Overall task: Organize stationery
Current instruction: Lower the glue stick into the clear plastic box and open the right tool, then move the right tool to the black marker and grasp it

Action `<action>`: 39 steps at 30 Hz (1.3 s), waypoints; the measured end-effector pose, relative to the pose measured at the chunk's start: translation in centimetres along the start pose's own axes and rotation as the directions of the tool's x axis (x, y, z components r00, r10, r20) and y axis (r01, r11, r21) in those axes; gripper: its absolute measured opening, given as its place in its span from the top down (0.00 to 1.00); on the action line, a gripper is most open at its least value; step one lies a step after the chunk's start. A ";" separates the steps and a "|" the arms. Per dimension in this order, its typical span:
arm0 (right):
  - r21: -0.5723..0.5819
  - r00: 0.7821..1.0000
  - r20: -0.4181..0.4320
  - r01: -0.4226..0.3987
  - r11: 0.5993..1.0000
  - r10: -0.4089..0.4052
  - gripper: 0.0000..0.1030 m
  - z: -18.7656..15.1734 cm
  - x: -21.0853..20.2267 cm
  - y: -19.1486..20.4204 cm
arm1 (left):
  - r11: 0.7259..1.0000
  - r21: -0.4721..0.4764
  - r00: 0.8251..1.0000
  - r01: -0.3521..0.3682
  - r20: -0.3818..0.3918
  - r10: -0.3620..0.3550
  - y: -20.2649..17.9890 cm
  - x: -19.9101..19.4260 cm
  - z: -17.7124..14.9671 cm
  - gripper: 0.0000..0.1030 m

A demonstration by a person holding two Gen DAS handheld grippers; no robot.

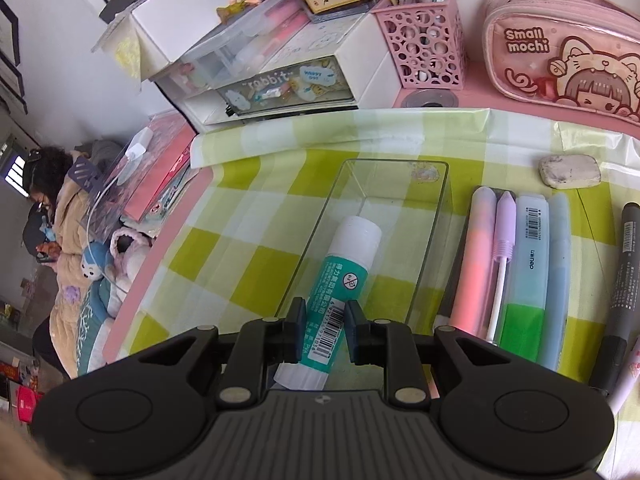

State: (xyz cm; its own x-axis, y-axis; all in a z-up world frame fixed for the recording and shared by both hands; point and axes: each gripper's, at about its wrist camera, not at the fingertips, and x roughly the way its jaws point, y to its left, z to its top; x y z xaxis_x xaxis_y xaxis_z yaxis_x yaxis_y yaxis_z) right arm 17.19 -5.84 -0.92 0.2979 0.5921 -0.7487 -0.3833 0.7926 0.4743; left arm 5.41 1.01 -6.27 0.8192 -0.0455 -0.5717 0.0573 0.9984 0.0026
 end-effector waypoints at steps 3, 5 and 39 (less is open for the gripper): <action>0.004 0.999 -0.017 -0.041 0.999 0.041 0.90 -0.3 -0.2 -0.5 | 1.000 -0.003 1.000 0.003 0.001 -0.003 0.1 0.0 0.0 0.28; 0.009 0.996 -0.031 -0.078 0.997 0.079 0.90 -0.5 -0.5 -0.8 | 1.000 -0.002 1.000 0.005 0.001 -0.005 0.1 0.0 0.0 0.28; 0.274 0.936 0.205 0.227 0.935 -0.287 0.88 -1.9 -7.5 -13.4 | 1.000 -0.003 1.000 0.019 0.006 -0.019 0.1 -0.1 -0.1 0.28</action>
State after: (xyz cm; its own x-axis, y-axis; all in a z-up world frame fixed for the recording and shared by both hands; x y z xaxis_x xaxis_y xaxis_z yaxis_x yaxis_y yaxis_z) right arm 18.39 -21.25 -2.55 0.5684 0.3563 -0.7416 -0.0514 0.9150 0.4002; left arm 5.34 1.16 -6.30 0.8213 -0.0646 -0.5669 0.0711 0.9974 -0.0106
